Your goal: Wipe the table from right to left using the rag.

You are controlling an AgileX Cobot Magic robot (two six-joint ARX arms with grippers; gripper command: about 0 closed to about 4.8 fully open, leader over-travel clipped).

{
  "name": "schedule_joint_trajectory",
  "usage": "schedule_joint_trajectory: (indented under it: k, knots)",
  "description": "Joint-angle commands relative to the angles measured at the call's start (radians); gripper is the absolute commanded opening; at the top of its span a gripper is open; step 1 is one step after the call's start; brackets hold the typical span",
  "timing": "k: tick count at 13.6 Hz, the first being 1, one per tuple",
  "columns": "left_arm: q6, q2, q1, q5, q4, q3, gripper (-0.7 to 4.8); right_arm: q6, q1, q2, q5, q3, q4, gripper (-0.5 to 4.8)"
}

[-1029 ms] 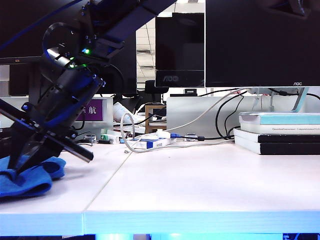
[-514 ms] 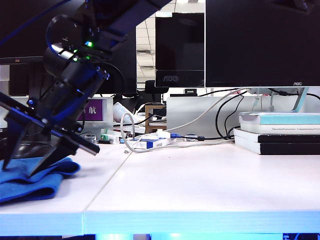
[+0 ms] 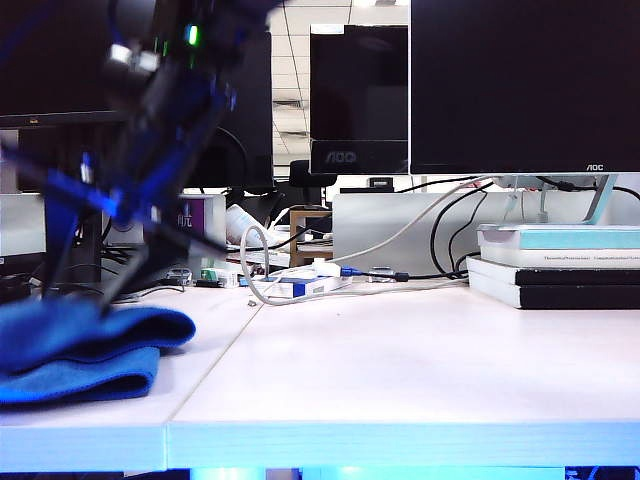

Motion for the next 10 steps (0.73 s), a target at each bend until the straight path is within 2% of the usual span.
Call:
schedule_joint_trajectory:
  k: [1, 2, 5, 6, 10]
  knots:
    - [0.0, -0.002, -0.002, -0.048, 0.0, 0.003, -0.05, -0.068, 0.002, -0.029, 0.004, 0.004, 0.001, 2.89]
    - [0.0, -0.001, -0.001, -0.082, 0.0, 0.002, -0.05, -0.069, 0.001, -0.033, 0.003, 0.004, -0.014, 3.16]
    - [0.0, 0.003, -0.001, -0.117, 0.003, -0.011, -0.05, -0.105, -0.001, -0.034, -0.002, 0.004, -0.055, 3.2]
    - [0.0, 0.005, -0.001, -0.12, 0.003, -0.022, -0.05, -0.117, -0.003, -0.034, -0.002, 0.004, -0.07, 3.42]
    - [-0.036, 0.014, 0.029, -0.121, 0.036, -0.126, -0.05, -0.145, -0.008, -0.034, -0.002, 0.004, -0.098, 3.42]
